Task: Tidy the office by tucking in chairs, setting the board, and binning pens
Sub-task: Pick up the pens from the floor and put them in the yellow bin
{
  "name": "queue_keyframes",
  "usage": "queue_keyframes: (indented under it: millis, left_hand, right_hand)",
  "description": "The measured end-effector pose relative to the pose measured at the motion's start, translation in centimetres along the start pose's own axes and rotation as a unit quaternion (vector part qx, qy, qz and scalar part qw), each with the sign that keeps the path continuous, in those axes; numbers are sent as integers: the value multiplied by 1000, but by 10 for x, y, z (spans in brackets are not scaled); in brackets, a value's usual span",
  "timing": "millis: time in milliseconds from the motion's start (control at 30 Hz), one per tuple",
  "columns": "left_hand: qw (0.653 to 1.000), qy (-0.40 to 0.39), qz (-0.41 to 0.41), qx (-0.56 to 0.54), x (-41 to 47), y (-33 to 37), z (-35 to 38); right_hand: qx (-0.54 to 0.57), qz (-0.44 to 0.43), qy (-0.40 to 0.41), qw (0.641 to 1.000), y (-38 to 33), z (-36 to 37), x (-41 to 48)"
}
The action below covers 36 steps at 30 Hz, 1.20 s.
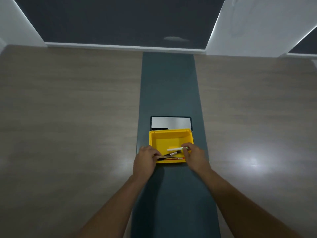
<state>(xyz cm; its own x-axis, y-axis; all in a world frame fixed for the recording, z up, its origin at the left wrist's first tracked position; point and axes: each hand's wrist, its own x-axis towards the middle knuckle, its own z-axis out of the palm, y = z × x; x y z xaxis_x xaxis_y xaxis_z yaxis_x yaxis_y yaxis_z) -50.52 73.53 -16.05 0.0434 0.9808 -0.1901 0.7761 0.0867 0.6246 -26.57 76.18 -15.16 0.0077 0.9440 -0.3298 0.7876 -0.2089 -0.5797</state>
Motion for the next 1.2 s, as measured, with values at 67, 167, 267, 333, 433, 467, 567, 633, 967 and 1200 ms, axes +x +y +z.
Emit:
queue_keyframes:
  millis: [67,167,267,333,433,467,567,633,967,1200]
  left_hand:
    - [1000,-2,1,1,0,-4,3]
    - [1000,-1,16,-10,-1,-9,4]
    - [998,40,8,-56,-5,-10,-1]
    - [993,75,-22,-90,-9,-7,-4]
    - [983,74,-108,-128,-15,-5,-4]
    - [979,54,-136,-139,-16,-5,-4]
    - [967,-11,-179,-183,-17,3,-5]
    - [962,-31,-179,-204,-17,10,-8]
    - [956,-116,-156,-219,-13,17,-28]
    - [951,-120,-178,-225,-31,9,-27]
  right_hand:
    - [1,-9,-7,1000,-3,6,6]
    - [-3,2,-3,1000,-6,11,11]
    - [-17,39,15,999,-4,9,9]
    - [-32,63,27,997,-1,5,5]
    - [-47,114,5,992,15,4,-2]
    - [-39,132,-9,990,19,4,-4]
    - [-21,167,-49,985,25,3,-15]
    - [-25,170,-66,983,25,2,-23]
    - [5,167,-86,982,26,-9,-43]
    - [15,149,-64,987,34,-10,-59]
